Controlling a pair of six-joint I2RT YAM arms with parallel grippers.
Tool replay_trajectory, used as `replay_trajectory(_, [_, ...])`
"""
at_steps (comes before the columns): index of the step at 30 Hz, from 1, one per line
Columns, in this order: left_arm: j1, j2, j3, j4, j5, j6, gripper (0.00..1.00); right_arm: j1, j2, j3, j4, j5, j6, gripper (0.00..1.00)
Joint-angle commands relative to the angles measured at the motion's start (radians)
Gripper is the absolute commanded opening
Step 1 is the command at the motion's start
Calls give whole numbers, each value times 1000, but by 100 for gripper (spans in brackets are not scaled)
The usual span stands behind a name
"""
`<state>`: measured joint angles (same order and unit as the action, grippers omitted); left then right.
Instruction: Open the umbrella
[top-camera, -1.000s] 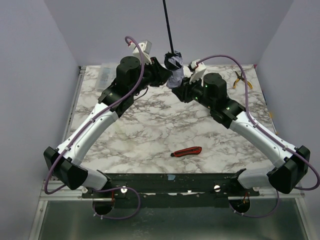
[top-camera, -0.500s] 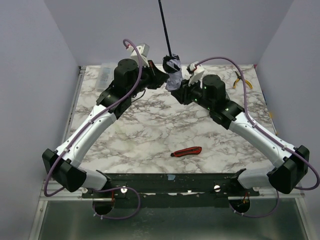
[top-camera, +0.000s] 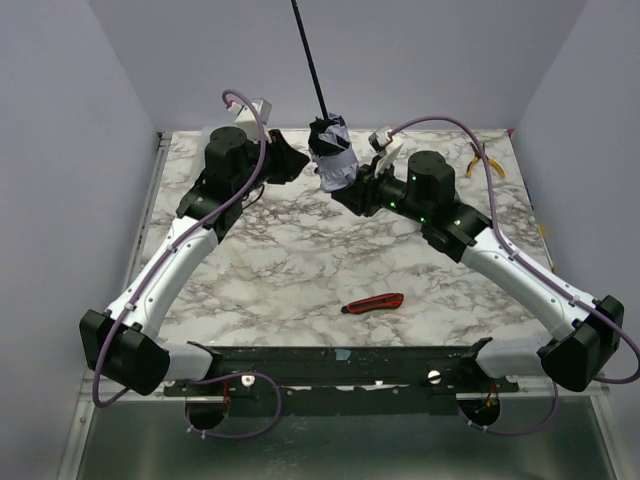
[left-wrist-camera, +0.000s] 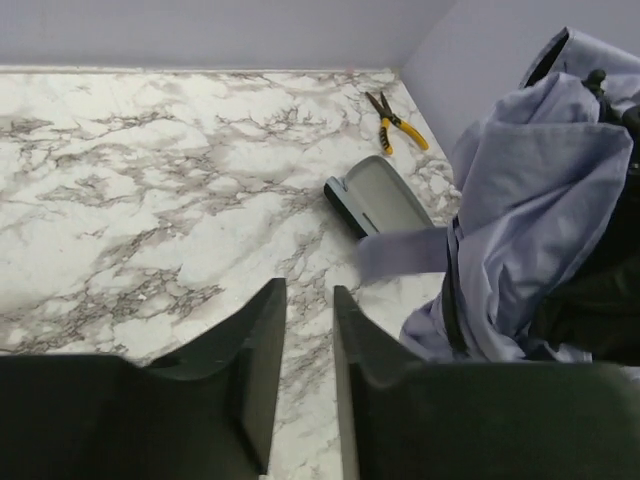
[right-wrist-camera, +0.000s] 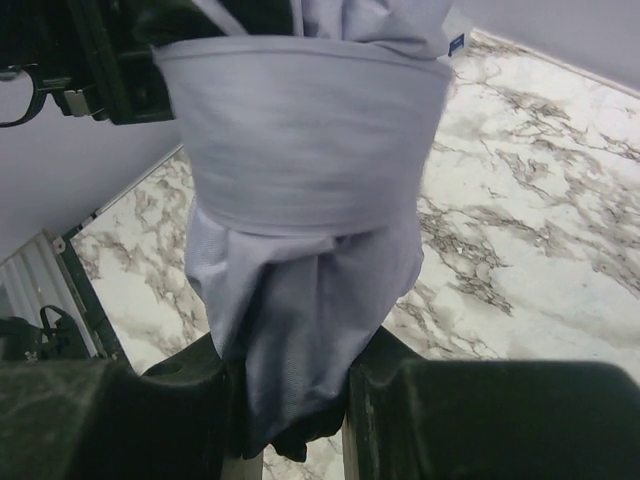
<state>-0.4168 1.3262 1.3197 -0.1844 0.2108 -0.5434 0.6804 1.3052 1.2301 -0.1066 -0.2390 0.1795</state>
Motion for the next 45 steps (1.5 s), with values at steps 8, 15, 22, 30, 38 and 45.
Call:
replay_trajectory(8, [186,-131,-65,273,337,17,60,-6,-44,-14,98,-38,-17,1])
replay_trajectory(15, [199,-54,53,368,484,-90,64,-6,-52,-47,130,-147,-38,1])
replay_trajectory(22, [173,29,114,428,507,-211,65,-6,-61,-69,145,-204,-39,1])
replay_trajectory(30, [142,75,133,483,524,-288,51,-5,-58,-80,154,-276,-53,1])
replay_trajectory(38, [139,72,85,602,595,-380,0,-5,-42,-73,155,-293,-41,1])
replay_trajectory(45, [181,12,82,445,579,-179,0,-10,-30,-34,53,-188,6,64])
